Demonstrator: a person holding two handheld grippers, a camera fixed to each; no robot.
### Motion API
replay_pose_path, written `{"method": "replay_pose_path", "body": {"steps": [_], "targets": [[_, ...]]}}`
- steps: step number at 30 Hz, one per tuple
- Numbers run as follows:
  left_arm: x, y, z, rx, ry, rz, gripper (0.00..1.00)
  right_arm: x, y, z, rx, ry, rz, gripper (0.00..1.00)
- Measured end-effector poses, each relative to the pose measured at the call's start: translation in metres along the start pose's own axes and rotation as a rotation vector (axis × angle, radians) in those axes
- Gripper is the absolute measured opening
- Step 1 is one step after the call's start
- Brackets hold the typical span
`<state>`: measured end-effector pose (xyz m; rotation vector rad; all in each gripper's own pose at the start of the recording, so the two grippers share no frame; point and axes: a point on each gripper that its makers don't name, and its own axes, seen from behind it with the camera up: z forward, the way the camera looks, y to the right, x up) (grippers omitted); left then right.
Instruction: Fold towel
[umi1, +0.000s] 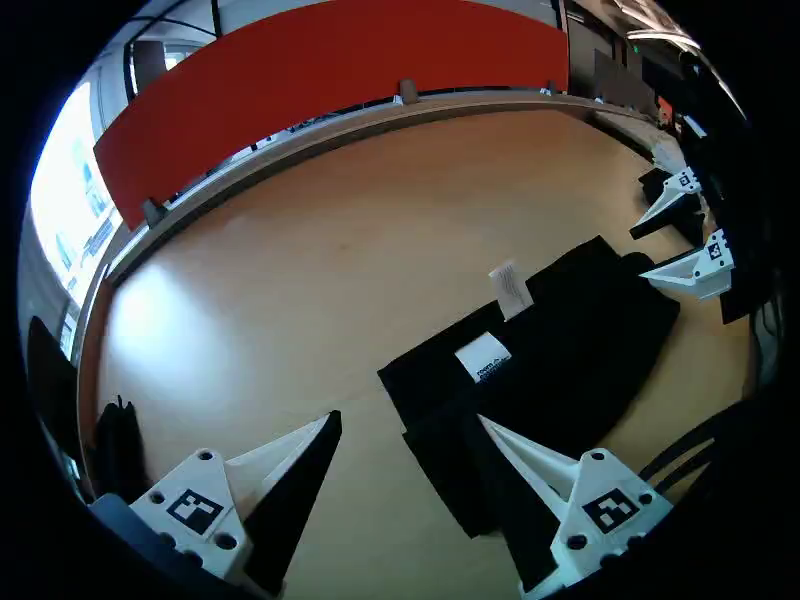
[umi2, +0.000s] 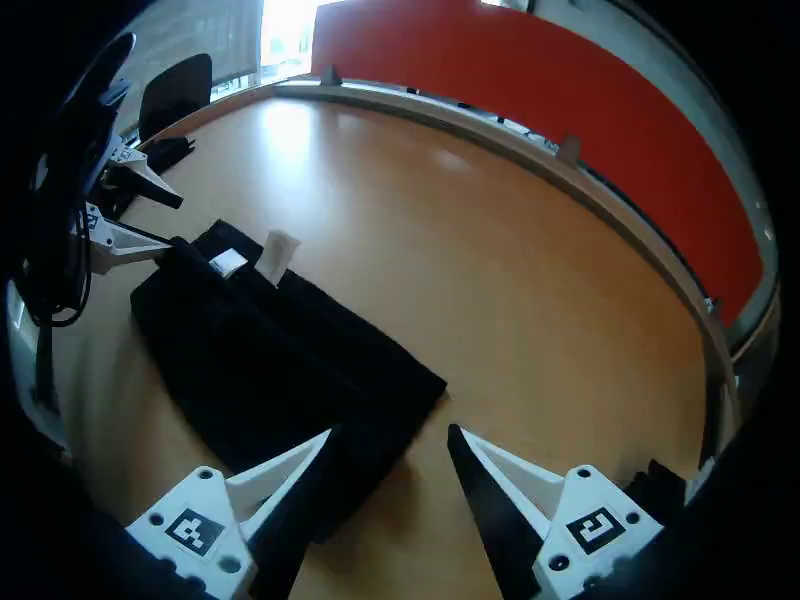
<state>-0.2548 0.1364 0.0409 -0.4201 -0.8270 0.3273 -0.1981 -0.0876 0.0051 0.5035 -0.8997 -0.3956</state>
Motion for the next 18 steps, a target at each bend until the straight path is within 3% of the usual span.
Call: {"method": "replay_pose_path", "body": {"steps": [5, 18], "targets": [[0.002, -0.005, -0.001, 0.011, 0.004, 0.010, 0.90, 0.003, 0.003, 0.001, -0.005, 0.003, 0.007, 0.83], [-0.011, 0.010, -0.017, -0.049, 0.012, 0.101, 0.91, 0.011, 0.009, 0.006, -0.015, 0.012, 0.016, 0.84]]}}
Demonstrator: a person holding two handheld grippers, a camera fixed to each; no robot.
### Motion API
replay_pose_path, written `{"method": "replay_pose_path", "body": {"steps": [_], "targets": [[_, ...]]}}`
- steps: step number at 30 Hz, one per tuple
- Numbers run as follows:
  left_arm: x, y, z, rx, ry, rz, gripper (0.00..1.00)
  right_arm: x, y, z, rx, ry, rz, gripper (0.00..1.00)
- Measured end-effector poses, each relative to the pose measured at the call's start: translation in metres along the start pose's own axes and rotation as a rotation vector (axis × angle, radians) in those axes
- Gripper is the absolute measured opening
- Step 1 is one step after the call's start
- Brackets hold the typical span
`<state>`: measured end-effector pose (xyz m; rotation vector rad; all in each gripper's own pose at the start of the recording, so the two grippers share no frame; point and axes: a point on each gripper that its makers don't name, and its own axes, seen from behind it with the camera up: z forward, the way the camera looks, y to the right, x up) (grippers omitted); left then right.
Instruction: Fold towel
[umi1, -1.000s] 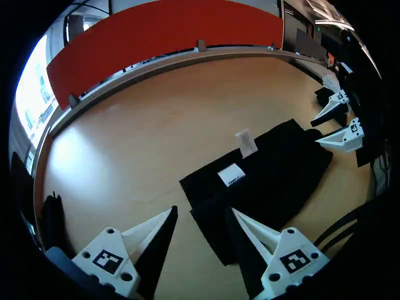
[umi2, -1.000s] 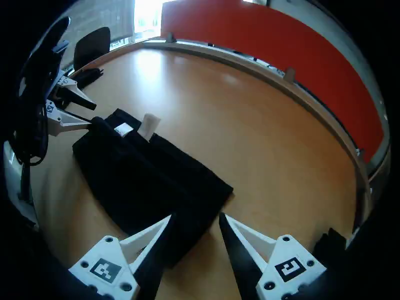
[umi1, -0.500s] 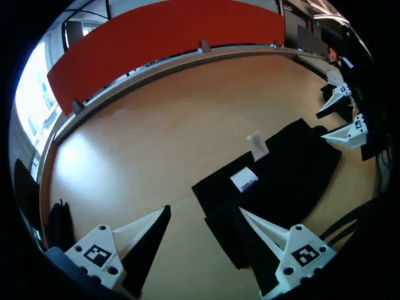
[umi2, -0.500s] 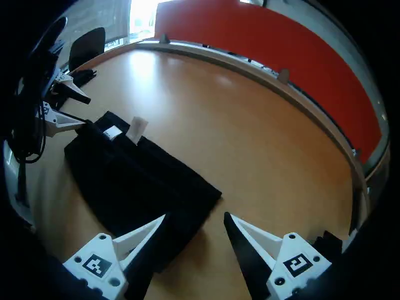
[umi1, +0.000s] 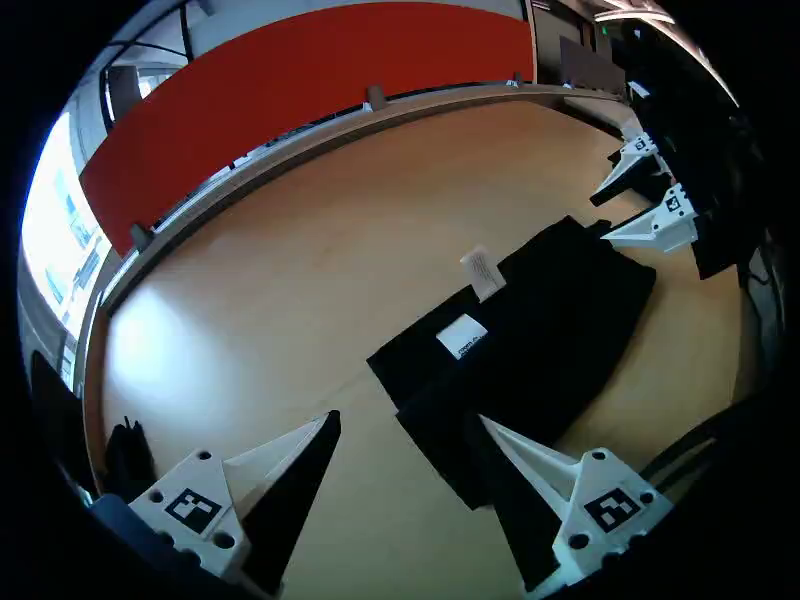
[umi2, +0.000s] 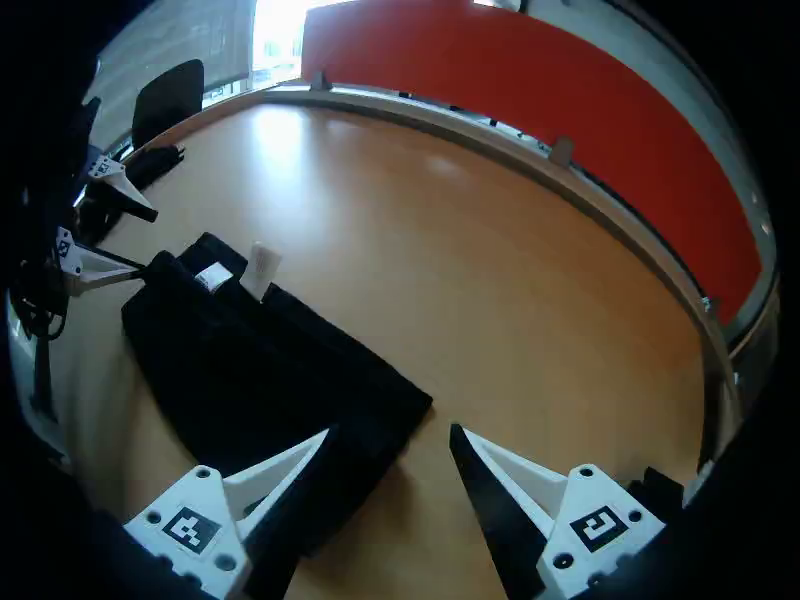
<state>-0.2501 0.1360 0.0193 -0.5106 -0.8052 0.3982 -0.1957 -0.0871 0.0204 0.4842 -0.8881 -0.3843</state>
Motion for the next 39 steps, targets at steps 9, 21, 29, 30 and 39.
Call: {"method": "replay_pose_path", "body": {"steps": [9, 21, 29, 30, 39], "targets": [[-0.008, 0.005, 0.003, -0.009, -0.012, 0.022, 0.91, 0.007, 0.005, 0.001, -0.012, 0.006, -0.008, 0.99], [-0.012, -0.006, 0.011, 0.025, -0.032, 0.048, 0.91, 0.009, 0.006, 0.002, -0.021, 0.009, -0.014, 1.00], [-0.009, -0.014, 0.018, 0.046, -0.038, 0.043, 0.92, 0.010, 0.009, 0.004, -0.027, 0.012, -0.021, 1.00], [-0.007, -0.015, 0.018, 0.048, -0.036, 0.040, 0.91, 0.011, 0.010, 0.004, -0.029, 0.012, -0.021, 1.00], [0.006, -0.031, 0.024, 0.069, -0.026, 0.031, 0.92, 0.020, 0.018, 0.005, -0.037, 0.018, -0.021, 1.00]]}}
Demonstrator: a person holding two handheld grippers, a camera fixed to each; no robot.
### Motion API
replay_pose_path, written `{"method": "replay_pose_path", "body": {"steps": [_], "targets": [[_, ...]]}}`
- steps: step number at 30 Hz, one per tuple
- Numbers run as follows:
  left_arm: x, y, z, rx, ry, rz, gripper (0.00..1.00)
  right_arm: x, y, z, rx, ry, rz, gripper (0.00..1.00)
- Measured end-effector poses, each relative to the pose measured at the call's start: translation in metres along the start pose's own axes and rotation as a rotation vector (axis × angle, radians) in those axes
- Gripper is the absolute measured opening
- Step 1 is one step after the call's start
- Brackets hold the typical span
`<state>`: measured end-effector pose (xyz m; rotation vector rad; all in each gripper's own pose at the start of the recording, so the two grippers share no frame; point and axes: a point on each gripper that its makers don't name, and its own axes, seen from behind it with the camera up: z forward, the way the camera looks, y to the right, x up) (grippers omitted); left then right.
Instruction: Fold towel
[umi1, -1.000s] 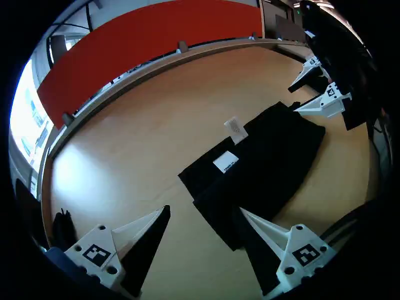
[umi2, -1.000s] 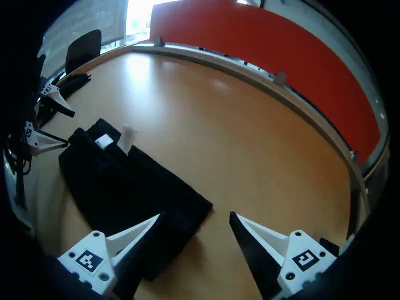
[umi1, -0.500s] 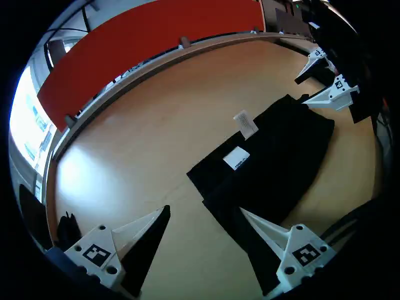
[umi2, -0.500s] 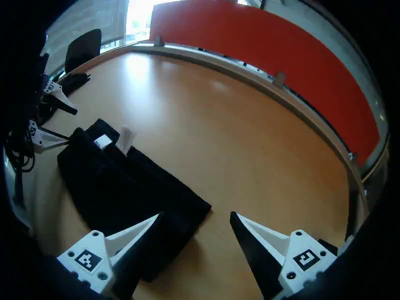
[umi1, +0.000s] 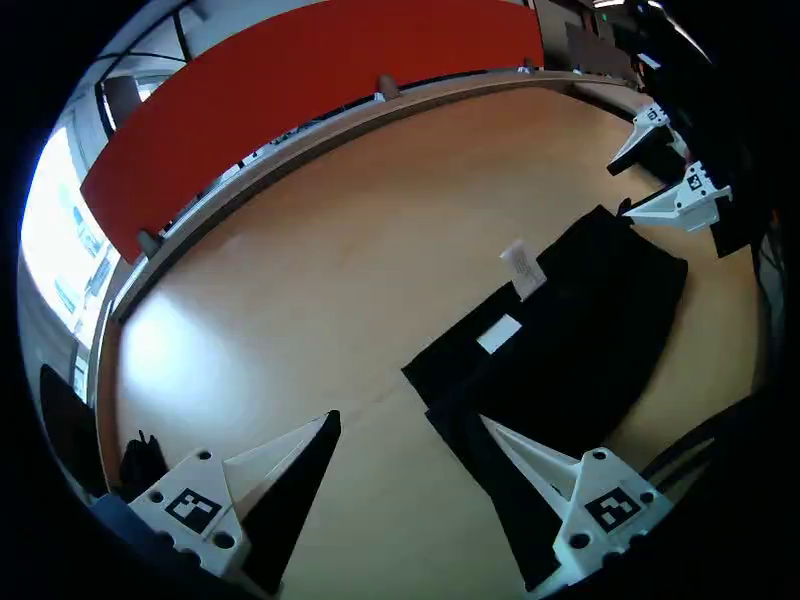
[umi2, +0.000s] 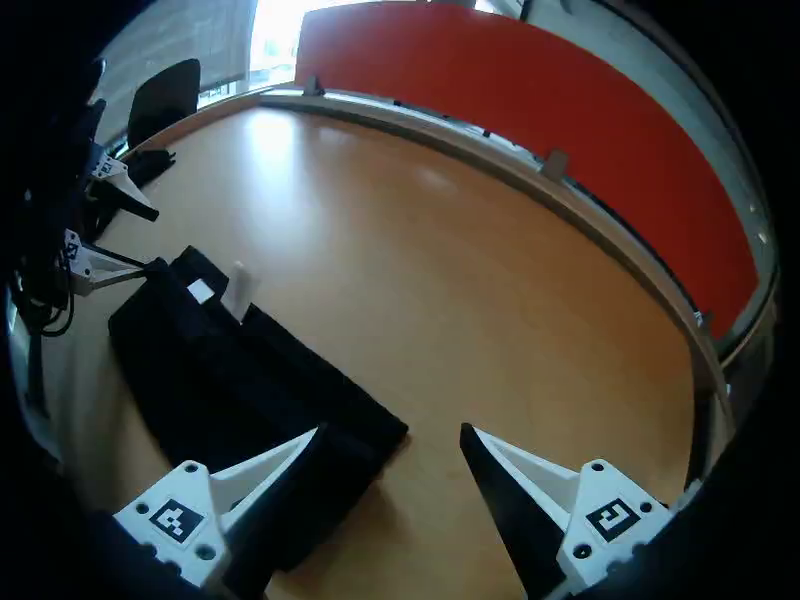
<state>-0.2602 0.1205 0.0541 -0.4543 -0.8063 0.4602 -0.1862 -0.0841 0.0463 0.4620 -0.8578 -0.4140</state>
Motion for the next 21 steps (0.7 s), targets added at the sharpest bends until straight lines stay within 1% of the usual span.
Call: {"method": "replay_pose_path", "body": {"steps": [5, 8, 21], "targets": [[0.009, -0.009, 0.002, 0.015, 0.009, -0.011, 0.92, 0.007, 0.004, 0.002, -0.007, 0.009, -0.003, 1.00], [0.013, -0.012, 0.001, 0.020, 0.016, -0.022, 0.91, 0.011, 0.006, 0.002, -0.011, 0.017, -0.004, 1.00], [0.012, -0.016, -0.012, 0.030, 0.029, -0.047, 0.91, 0.014, 0.002, -0.009, -0.004, 0.037, -0.008, 1.00]]}}
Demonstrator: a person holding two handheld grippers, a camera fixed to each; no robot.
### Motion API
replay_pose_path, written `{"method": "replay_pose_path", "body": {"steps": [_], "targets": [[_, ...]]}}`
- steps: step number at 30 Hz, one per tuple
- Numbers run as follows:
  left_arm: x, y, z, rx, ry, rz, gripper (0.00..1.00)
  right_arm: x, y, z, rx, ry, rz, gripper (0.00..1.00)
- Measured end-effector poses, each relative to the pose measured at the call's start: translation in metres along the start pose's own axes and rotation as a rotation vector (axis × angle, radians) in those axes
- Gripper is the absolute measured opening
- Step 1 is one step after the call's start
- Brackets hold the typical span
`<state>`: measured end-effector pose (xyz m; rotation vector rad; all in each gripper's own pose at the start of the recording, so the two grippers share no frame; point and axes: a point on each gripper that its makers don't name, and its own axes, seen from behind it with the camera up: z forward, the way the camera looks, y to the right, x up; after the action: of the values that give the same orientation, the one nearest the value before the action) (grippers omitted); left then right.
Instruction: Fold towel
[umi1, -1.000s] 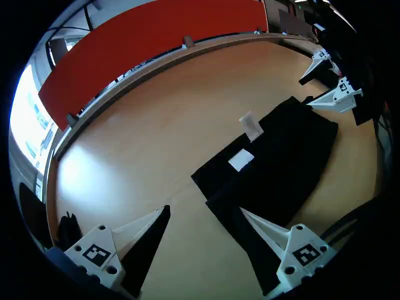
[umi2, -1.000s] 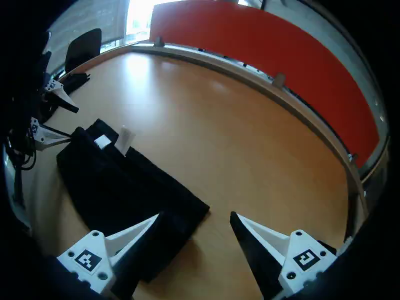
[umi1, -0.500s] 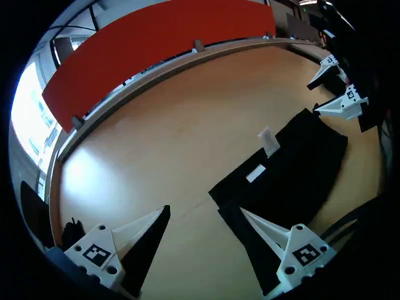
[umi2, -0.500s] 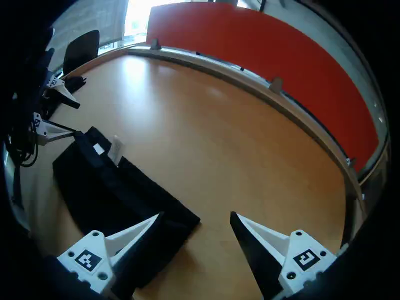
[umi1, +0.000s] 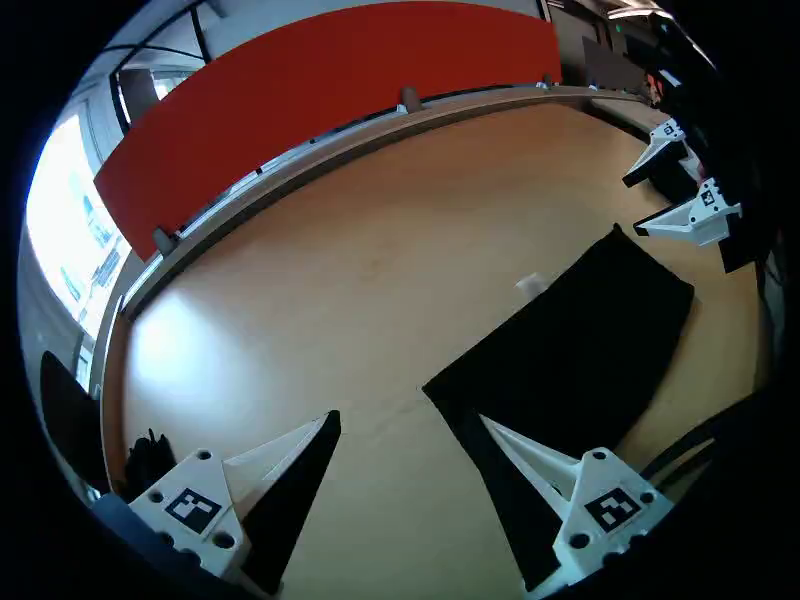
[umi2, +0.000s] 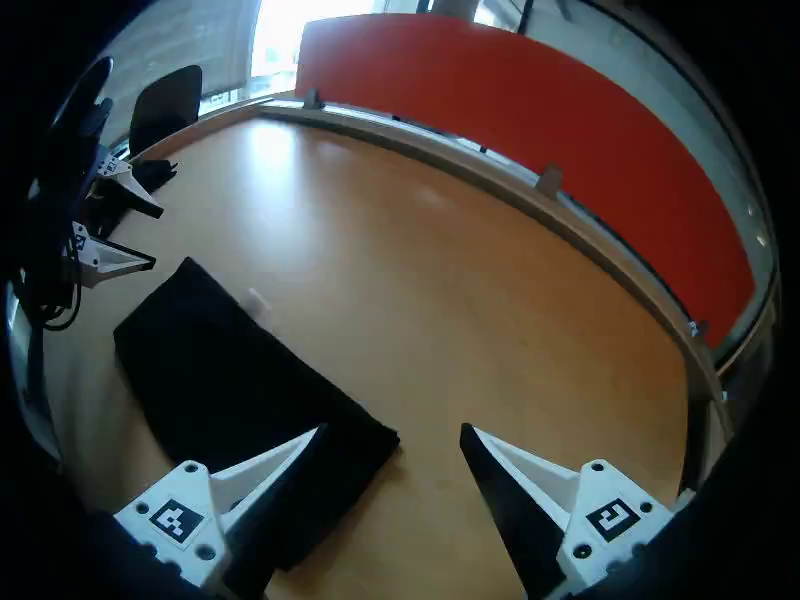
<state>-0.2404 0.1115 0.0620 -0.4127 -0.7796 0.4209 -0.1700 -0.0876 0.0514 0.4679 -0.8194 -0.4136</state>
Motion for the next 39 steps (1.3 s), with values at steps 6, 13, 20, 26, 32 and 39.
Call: {"method": "replay_pose_path", "body": {"steps": [6, 13, 20, 26, 32, 39], "targets": [[-0.005, 0.005, -0.012, -0.003, 0.008, -0.029, 0.91, -0.006, -0.007, -0.009, 0.003, 0.010, 0.002, 1.00], [-0.019, 0.016, -0.027, -0.008, 0.005, -0.070, 0.91, -0.021, -0.020, -0.025, 0.009, 0.014, 0.014, 1.00], [-0.036, 0.026, -0.042, -0.003, -0.005, -0.120, 0.91, -0.039, -0.034, -0.040, 0.012, 0.010, 0.032, 1.00], [-0.052, 0.033, -0.053, 0.007, -0.016, -0.173, 0.91, -0.054, -0.043, -0.052, 0.013, 0.003, 0.058, 1.00], [-0.067, 0.038, -0.063, 0.024, -0.026, -0.229, 0.91, -0.066, -0.051, -0.061, 0.015, 0.004, 0.090, 1.00], [-0.081, 0.043, -0.070, 0.027, -0.036, -0.282, 0.91, -0.074, -0.057, -0.067, 0.017, 0.004, 0.107, 1.00]]}}
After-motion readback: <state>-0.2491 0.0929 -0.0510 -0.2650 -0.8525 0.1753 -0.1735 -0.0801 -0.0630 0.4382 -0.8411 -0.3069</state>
